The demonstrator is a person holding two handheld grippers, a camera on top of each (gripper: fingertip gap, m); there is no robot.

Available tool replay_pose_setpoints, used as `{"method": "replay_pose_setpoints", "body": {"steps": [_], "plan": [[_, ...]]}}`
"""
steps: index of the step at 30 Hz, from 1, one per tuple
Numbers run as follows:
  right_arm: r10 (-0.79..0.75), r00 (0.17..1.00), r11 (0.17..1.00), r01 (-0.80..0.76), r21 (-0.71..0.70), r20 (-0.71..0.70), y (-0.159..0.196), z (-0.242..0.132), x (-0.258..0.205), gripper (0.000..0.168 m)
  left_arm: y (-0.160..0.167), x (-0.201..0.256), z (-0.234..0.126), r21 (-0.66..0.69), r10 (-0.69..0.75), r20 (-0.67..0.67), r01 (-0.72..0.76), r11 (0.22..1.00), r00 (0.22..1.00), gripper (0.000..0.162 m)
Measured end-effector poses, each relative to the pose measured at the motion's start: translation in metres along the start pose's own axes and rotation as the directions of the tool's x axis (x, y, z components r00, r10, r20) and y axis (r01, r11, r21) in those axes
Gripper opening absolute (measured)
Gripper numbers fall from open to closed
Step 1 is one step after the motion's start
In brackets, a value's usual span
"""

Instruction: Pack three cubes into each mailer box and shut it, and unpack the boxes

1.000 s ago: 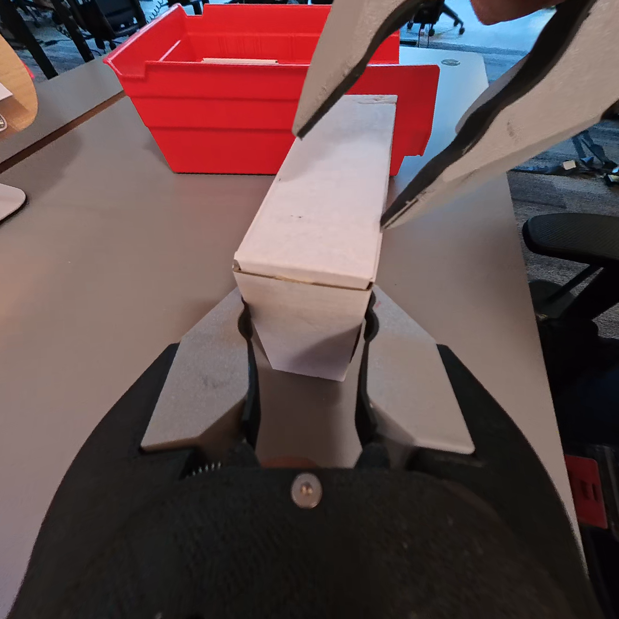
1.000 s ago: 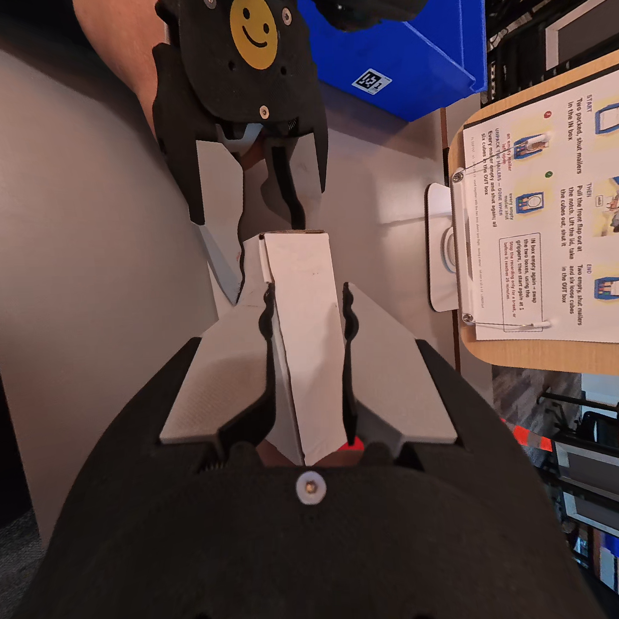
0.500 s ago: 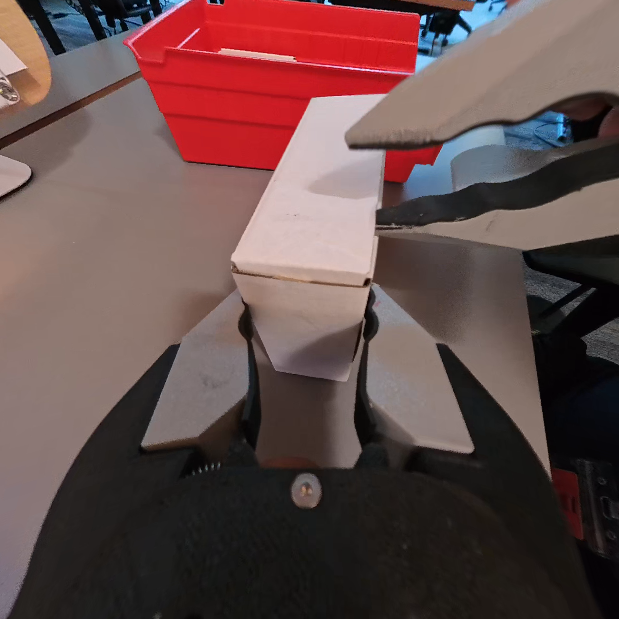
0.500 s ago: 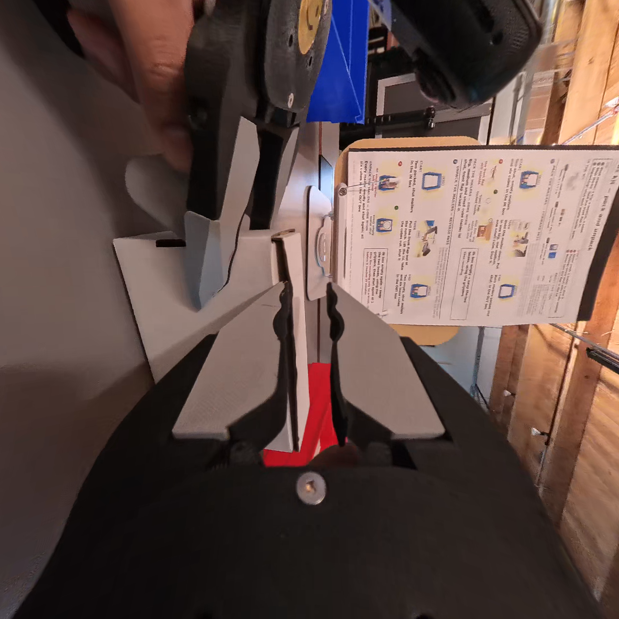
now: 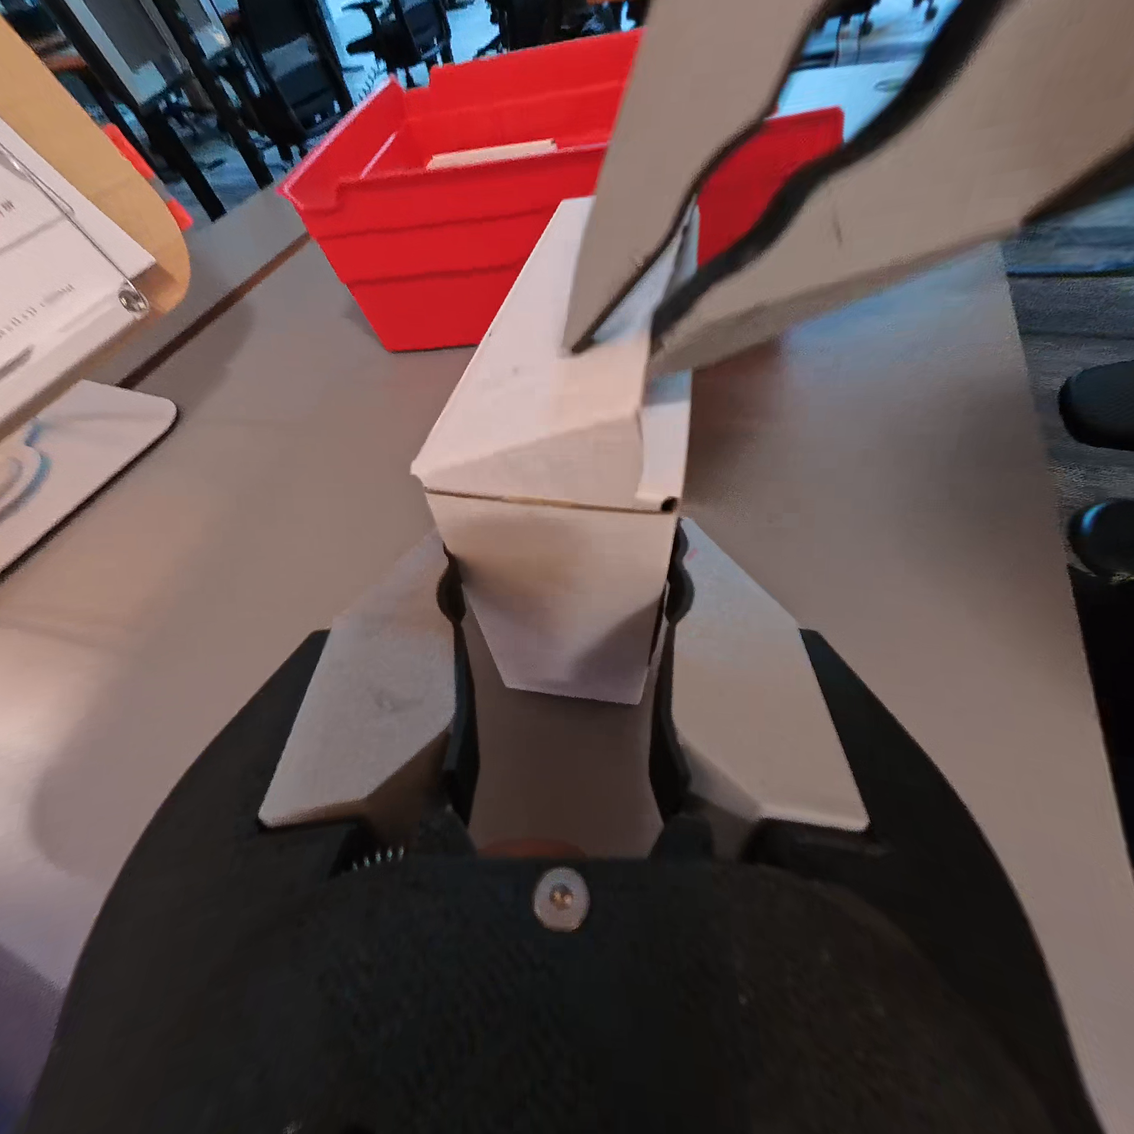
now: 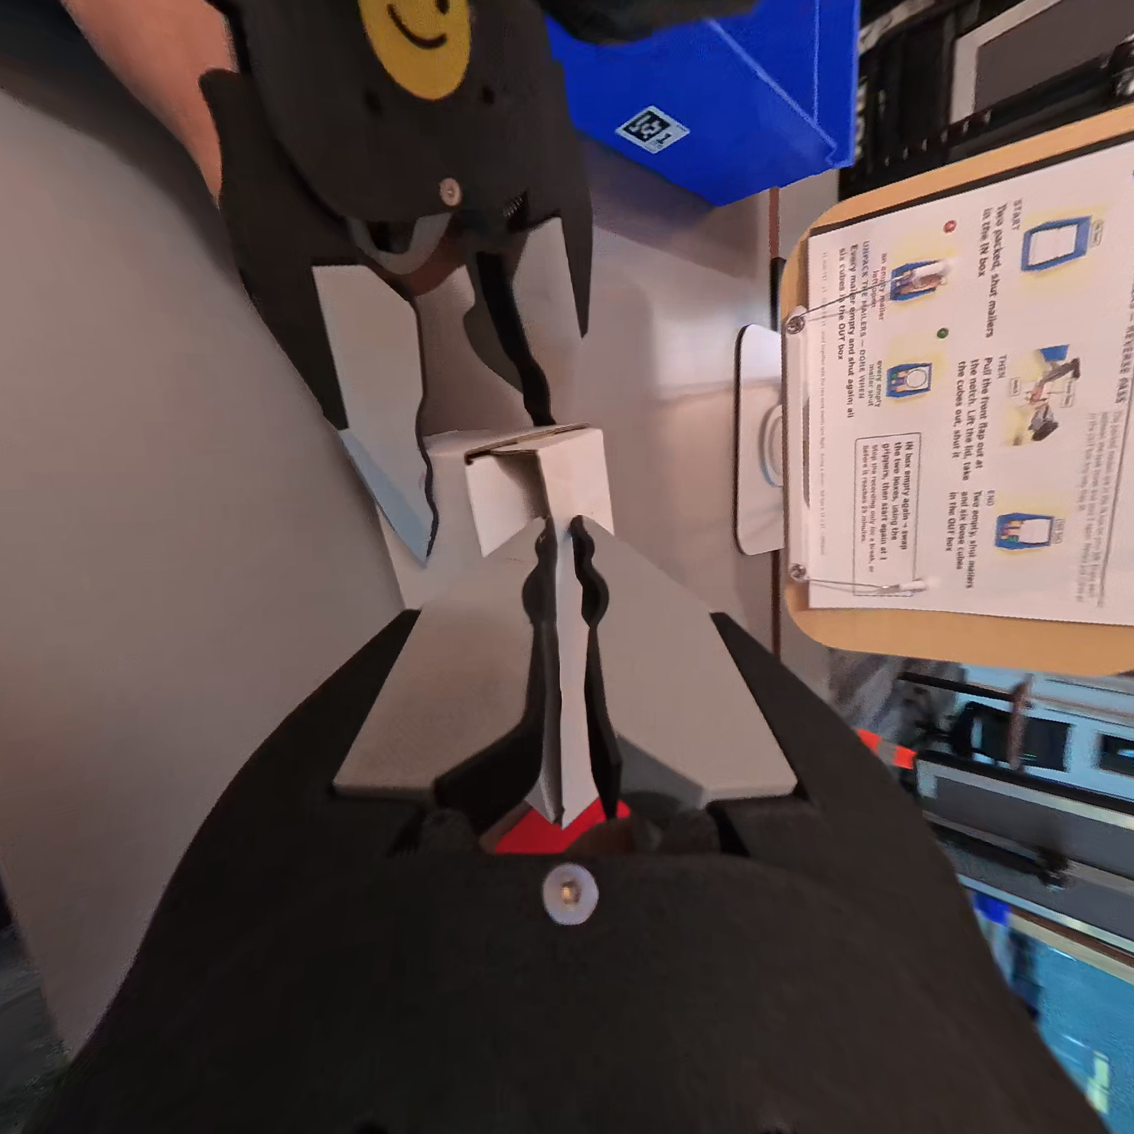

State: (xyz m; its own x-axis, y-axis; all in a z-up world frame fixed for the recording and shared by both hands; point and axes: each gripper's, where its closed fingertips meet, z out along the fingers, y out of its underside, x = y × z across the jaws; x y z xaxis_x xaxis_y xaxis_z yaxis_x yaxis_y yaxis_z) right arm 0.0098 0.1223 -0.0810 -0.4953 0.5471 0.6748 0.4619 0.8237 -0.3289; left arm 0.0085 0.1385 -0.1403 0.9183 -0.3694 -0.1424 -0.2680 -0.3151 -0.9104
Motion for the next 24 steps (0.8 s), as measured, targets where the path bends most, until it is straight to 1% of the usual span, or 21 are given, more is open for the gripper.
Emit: {"method": "replay_pose_setpoints", "body": {"steps": [1, 2, 3, 4, 5, 6, 7, 9, 12, 14, 15, 16, 17, 19, 21, 24], "plan": [[0.021, 1.000, 1.000, -0.021, 0.004, 0.023, 0.000, -0.004, 0.002, 0.003, -0.004, 0.001, -0.002, 0.020, 0.008, -0.006, -0.008, 1.000, 1.000, 0.065], [0.035, 0.999, 0.999, -0.035, 0.025, 0.009, -0.003, -0.009, 0.010, 0.003, -0.007, 0.003, -0.004, 0.038, 0.022, -0.010, -0.021, 0.999, 1.000, 0.064], [0.051, 0.999, 0.998, -0.051, 0.048, -0.002, -0.006, -0.016, 0.020, 0.002, -0.004, 0.004, -0.004, 0.022, 0.075, 0.002, -0.075, 0.997, 0.997, 0.065], [0.089, 0.995, 0.995, -0.090, 0.048, 0.035, -0.007, -0.022, 0.024, 0.002, -0.003, 0.008, -0.002, 0.023, 0.186, 0.030, -0.187, 0.982, 0.982, 0.065], [0.115, 0.987, 0.992, -0.120, 0.041, 0.109, -0.007, -0.025, 0.022, 0.002, -0.004, 0.012, -0.002, 0.013, 0.280, 0.065, -0.281, 0.960, 0.958, 0.065], [0.121, 0.974, 0.991, -0.131, 0.039, 0.189, -0.006, -0.027, 0.015, 0.002, -0.003, 0.014, 0.000, -0.004, 0.316, 0.082, -0.317, 0.948, 0.945, 0.065], [0.132, 0.964, 0.989, -0.143, 0.034, 0.231, -0.005, -0.029, 0.013, 0.002, -0.002, 0.014, 0.001, -0.010, 0.339, 0.091, -0.339, 0.941, 0.937, 0.065], [0.164, 0.956, 0.984, -0.175, 0.024, 0.244, -0.003, -0.028, 0.017, 0.006, -0.003, 0.016, 0.002, -0.009, 0.407, 0.110, -0.409, 0.913, 0.907, 0.065], [0.179, 0.950, 0.982, -0.188, 0.011, 0.257, 0.005, -0.028, 0.013, 0.014, 0.001, 0.013, 0.003, -0.024, 0.373, 0.097, -0.372, 0.928, 0.923, 0.065], [0.141, 0.972, 0.990, -0.137, -0.033, 0.189, 0.023, -0.025, 0.016, 0.026, 0.002, 0.012, 0.002, -0.017, 0.368, 0.100, -0.368, 0.930, 0.924, 0.065], [0.116, 0.979, 0.993, -0.108, -0.057, 0.167, 0.034, -0.023, 0.016, 0.024, 0.002, 0.011, 0.002, -0.014, 0.366, 0.099, -0.366, 0.930, 0.925, 0.065], [0.104, 0.981, 0.993, -0.092, -0.076, 0.166, 0.044, -0.022, 0.014, 0.019, 0.002, 0.011, 0.002, -0.012, 0.368, 0.099, -0.369, 0.929, 0.924, 0.065], [0.116, 0.975, 0.991, -0.102, -0.083, 0.190, 0.050, -0.021, 0.009, 0.013, 0.001, 0.011, 0.002, -0.011, 0.370, 0.101, -0.371, 0.929, 0.923, 0.065], [0.190, 0.959, 0.981, -0.180, -0.067, 0.212, 0.052, -0.021, 0.006, 0.002, 0.001, 0.008, 0.003, -0.011, 0.358, 0.108, -0.359, 0.933, 0.927, 0.065], [0.238, 0.948, 0.971, -0.229, -0.069, 0.211, 0.052, -0.021, 0.007, 0.001, 0.001, 0.006, 0.002, -0.007, 0.345, 0.122, -0.347, 0.938, 0.931, 0.066], [0.235, 0.963, 0.970, -0.223, -0.100, 0.133, 0.055, -0.018, 0.013, 0.000, 0.001, -0.002, -0.011, 0.001, 0.262, 0.155, -0.266, 0.964, 0.952, 0.068]]}}
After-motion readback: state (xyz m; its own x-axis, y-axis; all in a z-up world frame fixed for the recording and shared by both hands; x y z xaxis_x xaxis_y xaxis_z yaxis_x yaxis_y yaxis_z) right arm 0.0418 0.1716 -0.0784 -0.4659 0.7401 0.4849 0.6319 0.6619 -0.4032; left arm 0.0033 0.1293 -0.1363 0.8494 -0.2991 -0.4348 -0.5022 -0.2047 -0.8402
